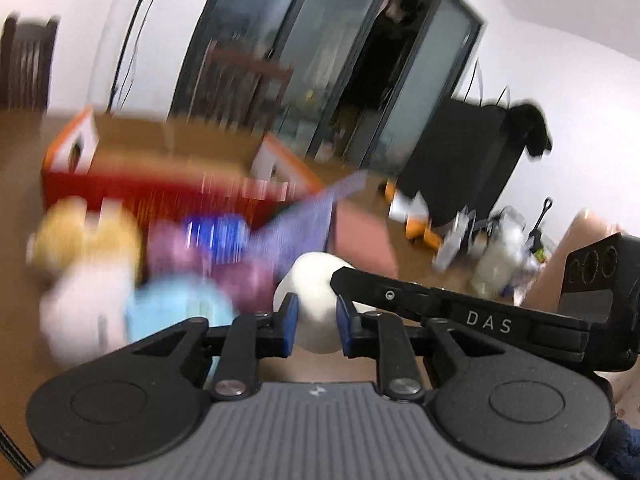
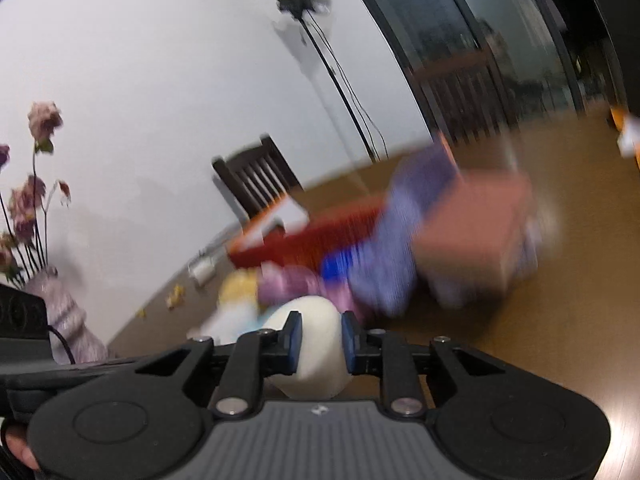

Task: Organize soft objects
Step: 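Carry the white sponge into the cardboard box and open the right gripper, then move the right gripper back to the pink-and-cream sponge block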

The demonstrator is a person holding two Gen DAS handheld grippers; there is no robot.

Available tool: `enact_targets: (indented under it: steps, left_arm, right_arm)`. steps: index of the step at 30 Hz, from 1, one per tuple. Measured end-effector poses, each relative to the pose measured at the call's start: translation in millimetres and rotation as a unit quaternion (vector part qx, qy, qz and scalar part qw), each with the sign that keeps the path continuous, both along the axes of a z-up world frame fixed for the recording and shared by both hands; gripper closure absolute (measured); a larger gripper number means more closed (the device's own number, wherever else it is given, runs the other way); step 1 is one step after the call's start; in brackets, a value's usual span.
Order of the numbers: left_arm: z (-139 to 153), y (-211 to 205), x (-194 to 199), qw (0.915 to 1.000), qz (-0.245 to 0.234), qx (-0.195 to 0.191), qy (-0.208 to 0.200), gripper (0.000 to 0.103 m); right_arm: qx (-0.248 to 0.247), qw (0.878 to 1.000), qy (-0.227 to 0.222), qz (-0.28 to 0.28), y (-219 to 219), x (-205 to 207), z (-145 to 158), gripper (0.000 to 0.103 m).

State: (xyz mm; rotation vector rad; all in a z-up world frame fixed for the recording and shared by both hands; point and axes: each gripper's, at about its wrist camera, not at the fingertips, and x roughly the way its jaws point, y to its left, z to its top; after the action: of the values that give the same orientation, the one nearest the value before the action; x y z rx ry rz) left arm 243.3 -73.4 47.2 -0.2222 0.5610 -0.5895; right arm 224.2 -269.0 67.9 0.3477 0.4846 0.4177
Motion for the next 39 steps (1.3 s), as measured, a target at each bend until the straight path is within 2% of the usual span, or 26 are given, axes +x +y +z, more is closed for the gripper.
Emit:
enact_targets:
  steps: [3, 5, 8, 10, 13, 16, 19, 21, 24, 27, 28, 31, 34, 36, 38, 39]
  left_arm:
    - [40.3, -2.7, 47.6, 0.9989, -0.009, -0.005, -0.045, 0.082]
    - [54.4, -9.1, 91.5, 0.9978, -0.001, -0.006, -0.067, 0.082]
    - [54.8, -15.2, 171.0, 0.9991, 0.008, -0.038, -0.015, 0.082]
    - [49.9, -16.8, 224.8, 0.9980, 0.017, -0.053, 0.028, 0.082]
    - [30.2, -25.8, 298.5, 0.9944, 0.027, -0.045, 0.091, 0.082]
    - [7.7, -36.6, 347.2, 0.9868, 0.045, -0.046, 0.149, 0.085]
    - [-7.0, -36.8, 371.1, 0.9818, 0.066, -0.052, 0.171, 0.083]
    - [-12.7, -36.0, 377.7, 0.9807, 0.081, -0.043, 0.173, 0.083]
    - [-15.0, -40.1, 376.1, 0.9839, 0.082, -0.012, 0.158, 0.083]
    - [-4.8, -33.2, 364.6, 0.9880, 0.088, -0.010, 0.126, 0.068]
    - [2.4, -31.2, 358.7, 0.9895, 0.091, -0.005, 0.112, 0.063]
    - [27.9, -25.4, 335.4, 0.9932, 0.092, 0.012, 0.070, 0.061]
    - [56.8, -16.8, 300.8, 0.9944, 0.097, 0.033, 0.024, 0.050]
    - [75.6, -13.6, 272.5, 0.9933, 0.100, 0.057, -0.005, 0.045]
    - [88.6, -11.6, 240.2, 0.9913, 0.099, 0.083, -0.024, 0.029]
    - [95.0, -8.8, 220.8, 0.9898, 0.100, 0.096, -0.031, 0.026]
  right_arm:
    - [-0.014, 0.999, -0.052, 0.007, -2.6, 40.7, 42.6, 0.082]
    - [-0.031, 0.996, -0.079, 0.011, -4.4, 80.3, 64.9, 0.082]
    - [-0.026, 0.998, -0.054, 0.006, -14.2, 159.2, 81.3, 0.082]
    - [-0.031, 0.999, -0.019, 0.003, -18.2, 217.9, 80.0, 0.082]
    - [-0.044, 0.998, 0.041, -0.007, -19.3, 296.2, 66.6, 0.082]
    - [-0.080, 0.992, 0.092, -0.022, -15.3, 352.9, 48.4, 0.082]
    - [-0.094, 0.986, 0.131, -0.028, -18.0, 389.4, 34.0, 0.082]
    - [-0.096, 0.983, 0.154, -0.037, -20.5, 404.0, 23.7, 0.079]
    - [-0.120, 0.980, 0.143, -0.062, -13.6, 400.5, 16.9, 0.082]
    - [-0.130, 0.982, 0.121, -0.063, -11.7, 392.2, 21.1, 0.078]
    - [-0.134, 0.983, 0.111, -0.062, -12.0, 389.9, 24.4, 0.074]
    - [-0.144, 0.985, 0.079, -0.061, -13.7, 371.5, 47.5, 0.067]
    - [-0.156, 0.985, 0.044, -0.059, -12.4, 341.7, 76.4, 0.056]
    - [-0.161, 0.985, 0.025, -0.055, -13.1, 317.4, 94.1, 0.054]
    - [-0.159, 0.986, 0.009, -0.052, -14.4, 289.2, 110.6, 0.050]
    - [-0.156, 0.986, 0.003, -0.051, -15.7, 275.8, 117.0, 0.049]
